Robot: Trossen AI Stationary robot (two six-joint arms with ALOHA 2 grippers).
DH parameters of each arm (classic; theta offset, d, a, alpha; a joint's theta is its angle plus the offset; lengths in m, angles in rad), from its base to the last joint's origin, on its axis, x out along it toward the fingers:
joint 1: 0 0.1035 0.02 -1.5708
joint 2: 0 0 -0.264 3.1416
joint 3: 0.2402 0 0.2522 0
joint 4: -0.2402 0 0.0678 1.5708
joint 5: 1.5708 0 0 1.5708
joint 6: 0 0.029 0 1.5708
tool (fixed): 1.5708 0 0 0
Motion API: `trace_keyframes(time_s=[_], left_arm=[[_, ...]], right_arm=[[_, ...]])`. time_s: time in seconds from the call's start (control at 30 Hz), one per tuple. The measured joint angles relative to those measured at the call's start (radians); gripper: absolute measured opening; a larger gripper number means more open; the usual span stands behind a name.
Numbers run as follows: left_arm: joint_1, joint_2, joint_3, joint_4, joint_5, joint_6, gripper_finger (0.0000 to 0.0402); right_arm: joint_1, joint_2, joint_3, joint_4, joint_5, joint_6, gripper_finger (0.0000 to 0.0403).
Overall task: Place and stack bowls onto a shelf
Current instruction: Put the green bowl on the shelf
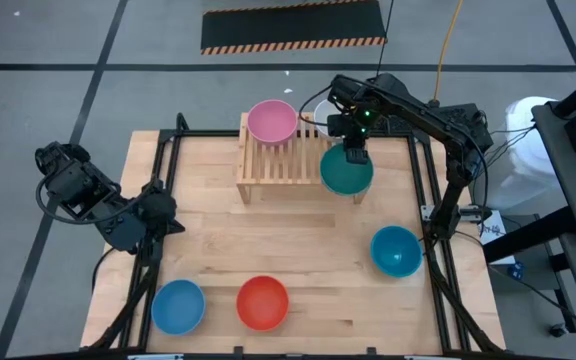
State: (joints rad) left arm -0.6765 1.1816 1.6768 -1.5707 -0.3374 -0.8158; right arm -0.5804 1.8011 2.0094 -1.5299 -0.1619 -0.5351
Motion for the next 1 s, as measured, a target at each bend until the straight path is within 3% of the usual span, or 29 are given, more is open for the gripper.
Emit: trace_keyframes(time_s=[1.0], left_arm=[[0.0, 0.0, 0.0, 0.0, -0.001, 0.0, 0.0008]], right_arm=[[0.0, 0.0, 0.0, 0.038, 0.003, -0.001, 0.0025]])
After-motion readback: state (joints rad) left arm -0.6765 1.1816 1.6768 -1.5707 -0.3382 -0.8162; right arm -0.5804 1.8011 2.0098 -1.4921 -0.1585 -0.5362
